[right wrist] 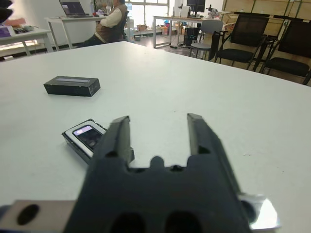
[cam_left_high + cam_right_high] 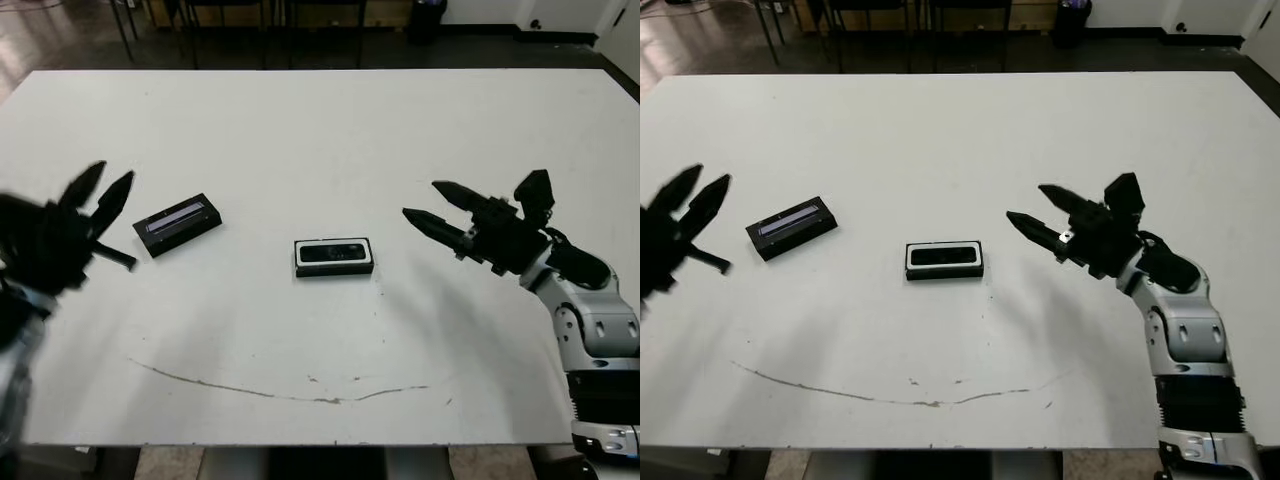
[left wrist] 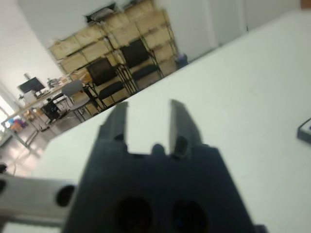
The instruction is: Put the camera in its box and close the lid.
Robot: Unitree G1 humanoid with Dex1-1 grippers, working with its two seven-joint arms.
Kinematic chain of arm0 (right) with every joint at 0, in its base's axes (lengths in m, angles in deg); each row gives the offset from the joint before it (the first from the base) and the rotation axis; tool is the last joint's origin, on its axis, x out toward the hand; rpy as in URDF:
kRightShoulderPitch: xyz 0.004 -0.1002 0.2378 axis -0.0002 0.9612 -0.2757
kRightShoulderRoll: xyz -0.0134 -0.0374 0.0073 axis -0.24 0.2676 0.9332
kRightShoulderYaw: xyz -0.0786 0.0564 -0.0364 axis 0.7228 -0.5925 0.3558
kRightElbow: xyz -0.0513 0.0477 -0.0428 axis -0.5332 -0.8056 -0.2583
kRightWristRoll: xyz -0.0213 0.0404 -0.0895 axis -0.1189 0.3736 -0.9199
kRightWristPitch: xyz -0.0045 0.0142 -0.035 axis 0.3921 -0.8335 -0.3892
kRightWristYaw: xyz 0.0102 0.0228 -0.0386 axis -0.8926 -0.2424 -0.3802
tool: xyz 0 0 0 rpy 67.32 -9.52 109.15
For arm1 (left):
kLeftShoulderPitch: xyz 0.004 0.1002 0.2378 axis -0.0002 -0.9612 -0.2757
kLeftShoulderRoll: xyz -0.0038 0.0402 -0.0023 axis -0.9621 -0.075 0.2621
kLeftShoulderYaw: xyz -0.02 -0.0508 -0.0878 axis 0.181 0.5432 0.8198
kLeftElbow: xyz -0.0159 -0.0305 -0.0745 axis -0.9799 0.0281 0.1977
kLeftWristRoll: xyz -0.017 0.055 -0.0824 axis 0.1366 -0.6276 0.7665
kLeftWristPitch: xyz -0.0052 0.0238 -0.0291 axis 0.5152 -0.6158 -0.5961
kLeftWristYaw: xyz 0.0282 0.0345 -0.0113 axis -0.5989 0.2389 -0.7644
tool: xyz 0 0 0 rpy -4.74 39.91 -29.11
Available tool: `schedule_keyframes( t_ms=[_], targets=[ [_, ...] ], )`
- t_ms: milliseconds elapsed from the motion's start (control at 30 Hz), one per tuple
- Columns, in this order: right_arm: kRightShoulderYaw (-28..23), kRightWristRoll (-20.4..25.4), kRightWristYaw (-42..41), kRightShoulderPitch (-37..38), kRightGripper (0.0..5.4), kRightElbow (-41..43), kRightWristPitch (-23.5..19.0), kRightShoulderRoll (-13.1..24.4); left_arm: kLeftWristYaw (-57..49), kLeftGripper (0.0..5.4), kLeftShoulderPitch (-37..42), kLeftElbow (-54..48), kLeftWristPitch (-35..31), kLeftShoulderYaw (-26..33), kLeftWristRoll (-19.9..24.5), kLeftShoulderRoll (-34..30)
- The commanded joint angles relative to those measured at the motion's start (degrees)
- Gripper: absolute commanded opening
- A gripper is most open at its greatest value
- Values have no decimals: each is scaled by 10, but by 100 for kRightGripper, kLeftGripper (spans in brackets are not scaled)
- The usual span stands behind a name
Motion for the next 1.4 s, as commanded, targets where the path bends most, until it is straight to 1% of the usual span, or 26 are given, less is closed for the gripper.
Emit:
schedule_keyframes(
  t_ms=[33, 100, 133, 200, 400, 500, 567, 667, 767, 900, 1067, 1133, 1267, 1400],
  targets=[
    [-5, 8, 1, 11, 118, 1, -8, 16, 67, 204, 70, 92, 6, -41, -12, -33],
    [-5, 9, -1, 9, 64, -2, -2, 21, 103, 259, 115, 145, 5, -70, -20, -41],
    [-5, 10, -2, 7, 50, -5, -1, 23, 123, 273, 136, 171, 4, -82, -20, -42],
    [-5, 13, -4, 4, 4, -9, -1, 26, 155, 321, 172, 218, 0, -102, -22, -40],
    [-8, 22, -6, 1, 0, -16, -8, 39, 260, 463, 267, 371, 2, -147, -20, -23],
    [-8, 20, -3, 3, 0, -15, -10, 44, 334, 533, 315, 460, -1, -156, -8, -10],
    [-7, 20, 0, 4, 0, -14, -14, 46, 372, 537, 339, 512, -13, -159, -2, 2],
    [-7, 21, 1, 4, 0, -14, -18, 47, 384, 537, 354, 552, -14, -159, -9, 14],
    [-5, 18, 3, 4, 0, -16, -17, 48, 387, 537, 352, 589, 55, -167, -33, 20],
    [-2, 15, -2, 4, 0, -26, -9, 48, 390, 537, 357, 631, 71, -174, -52, 28],
    [1, 12, 0, 3, 0, -29, -10, 49, 387, 537, 350, 649, 87, -170, -58, 30],
    [2, 9, -1, 4, 0, -33, 0, 48, 370, 537, 341, 644, 108, -175, -70, 29],
    [4, 9, -5, 4, 0, -45, 12, 46, 331, 537, 329, 641, 156, -195, -110, 25],
    [8, 6, -4, 8, 0, -43, 16, 47, 303, 537, 329, 658, 177, -205, -138, 27]
  ],
)
